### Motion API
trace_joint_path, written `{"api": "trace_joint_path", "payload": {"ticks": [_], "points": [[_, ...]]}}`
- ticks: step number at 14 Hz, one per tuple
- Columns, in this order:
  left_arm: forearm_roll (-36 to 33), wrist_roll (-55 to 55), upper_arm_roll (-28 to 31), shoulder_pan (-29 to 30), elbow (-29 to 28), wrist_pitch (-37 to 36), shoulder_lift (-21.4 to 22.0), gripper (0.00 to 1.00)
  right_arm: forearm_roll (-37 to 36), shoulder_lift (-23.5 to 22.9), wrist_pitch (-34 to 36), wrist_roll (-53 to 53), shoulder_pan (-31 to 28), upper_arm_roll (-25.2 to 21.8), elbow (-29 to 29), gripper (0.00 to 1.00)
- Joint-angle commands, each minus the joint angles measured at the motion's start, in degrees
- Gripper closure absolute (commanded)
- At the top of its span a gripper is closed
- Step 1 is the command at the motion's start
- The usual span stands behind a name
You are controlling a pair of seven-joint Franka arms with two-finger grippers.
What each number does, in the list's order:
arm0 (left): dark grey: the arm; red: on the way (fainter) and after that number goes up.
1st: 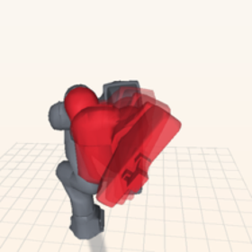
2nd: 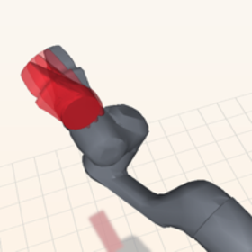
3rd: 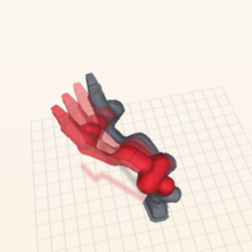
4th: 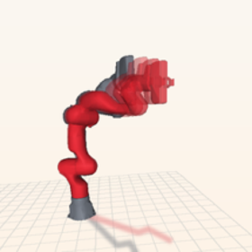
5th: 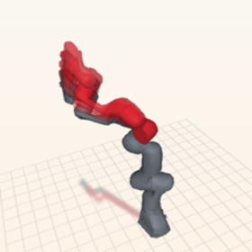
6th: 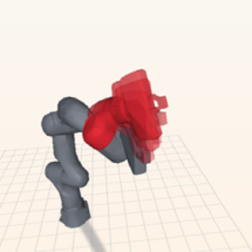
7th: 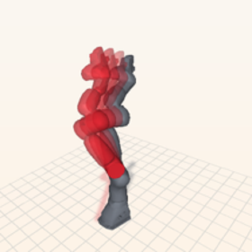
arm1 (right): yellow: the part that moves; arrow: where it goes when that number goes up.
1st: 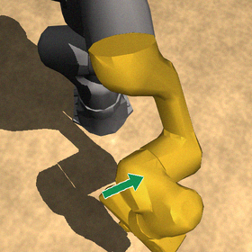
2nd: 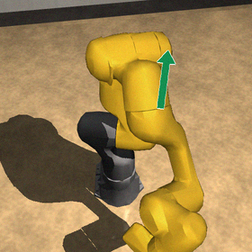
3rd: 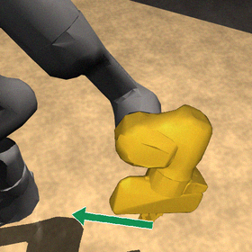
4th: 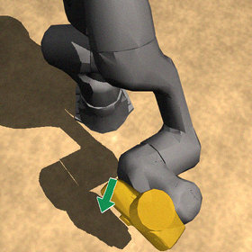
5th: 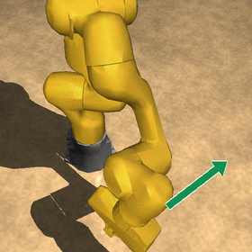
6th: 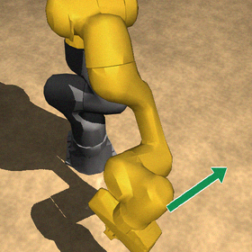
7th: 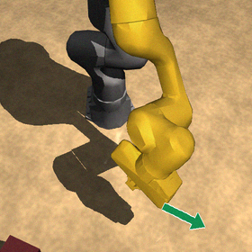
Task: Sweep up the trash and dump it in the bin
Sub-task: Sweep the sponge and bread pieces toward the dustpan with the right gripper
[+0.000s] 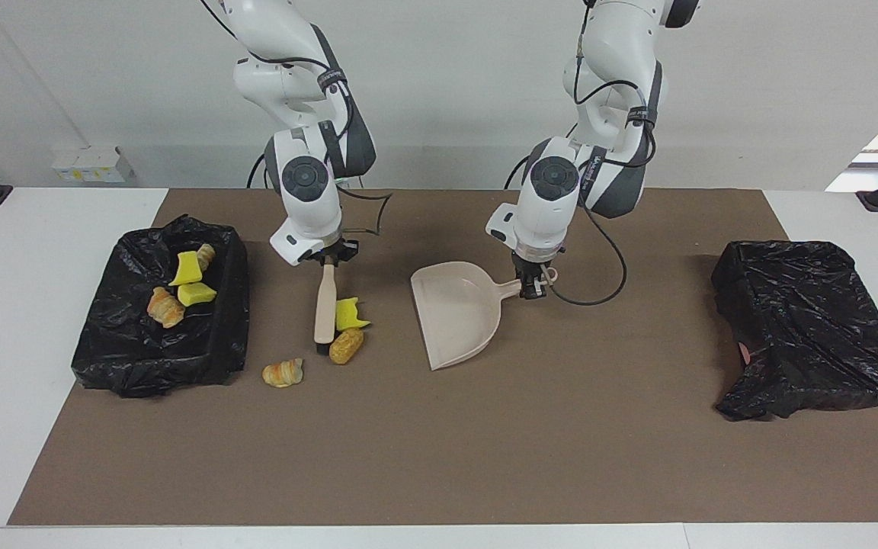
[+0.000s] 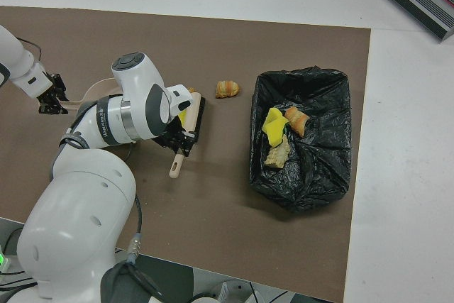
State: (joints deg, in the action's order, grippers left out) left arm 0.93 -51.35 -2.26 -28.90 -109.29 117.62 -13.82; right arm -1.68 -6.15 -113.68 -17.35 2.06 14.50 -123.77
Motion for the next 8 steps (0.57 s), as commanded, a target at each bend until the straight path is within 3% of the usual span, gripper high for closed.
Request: {"api": "trace_joint_path", "payload": {"ticks": [1, 4, 8], "points": [[-0.93, 1.07, 0.59, -0.90, -2.50, 1.29, 1.87, 1.00, 3.34, -4.04, -0.40, -0.49, 2.14, 0.97, 3.27, 1.00], [-0.93, 1.07, 0.68, -0.90, -2.50, 1.38, 1.87, 1.00, 8.60, -3.44, -0.84, -0.49, 8.29, 0.97, 3.18, 1.00], [-0.93, 1.07, 0.68, -0.90, -2.94, 1.47, 1.95, 1.00, 9.41, -2.11, 0.38, -0.05, 15.58, 0.97, 3.70, 1.00]]}}
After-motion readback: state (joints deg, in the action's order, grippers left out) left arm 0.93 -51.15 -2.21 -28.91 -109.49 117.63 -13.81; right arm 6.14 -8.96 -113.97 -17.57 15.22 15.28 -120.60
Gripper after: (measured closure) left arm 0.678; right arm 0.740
